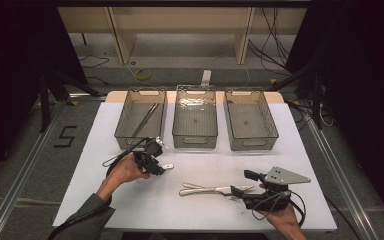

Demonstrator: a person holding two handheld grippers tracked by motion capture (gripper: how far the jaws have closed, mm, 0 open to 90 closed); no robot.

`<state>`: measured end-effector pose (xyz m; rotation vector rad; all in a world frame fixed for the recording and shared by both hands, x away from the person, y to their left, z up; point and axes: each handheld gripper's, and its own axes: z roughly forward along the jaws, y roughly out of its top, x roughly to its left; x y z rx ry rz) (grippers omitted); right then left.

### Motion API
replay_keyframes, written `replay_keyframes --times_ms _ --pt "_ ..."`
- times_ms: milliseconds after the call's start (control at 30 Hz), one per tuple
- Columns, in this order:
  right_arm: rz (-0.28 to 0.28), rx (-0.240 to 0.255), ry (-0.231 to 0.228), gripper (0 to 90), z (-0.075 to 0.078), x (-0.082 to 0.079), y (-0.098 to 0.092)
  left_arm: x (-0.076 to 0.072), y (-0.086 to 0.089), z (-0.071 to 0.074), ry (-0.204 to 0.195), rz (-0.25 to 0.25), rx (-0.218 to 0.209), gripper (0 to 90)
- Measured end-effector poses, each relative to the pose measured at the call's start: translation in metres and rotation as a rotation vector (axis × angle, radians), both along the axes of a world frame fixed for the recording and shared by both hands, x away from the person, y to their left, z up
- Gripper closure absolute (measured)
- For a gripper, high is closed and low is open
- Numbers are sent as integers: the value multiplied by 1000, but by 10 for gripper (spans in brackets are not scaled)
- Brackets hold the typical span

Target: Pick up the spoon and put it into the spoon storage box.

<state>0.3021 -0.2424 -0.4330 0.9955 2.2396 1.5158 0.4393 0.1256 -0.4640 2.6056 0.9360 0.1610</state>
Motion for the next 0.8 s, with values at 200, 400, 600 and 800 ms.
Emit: replay_keyframes --times_ms 200,400,600,800 --pt "1 -3 1 260 0 0 1 0 -1 -1 5 -22 14 665" --pt "0 -2 1 260 0 0 1 1 0 -1 9 -13 5 741" --pt "0 -1 -1 260 0 0 0 2 3 0 14 -5 -6 747" --pt "-2 -1 0 260 0 0 0 1 6 8 3 14 -57 749"
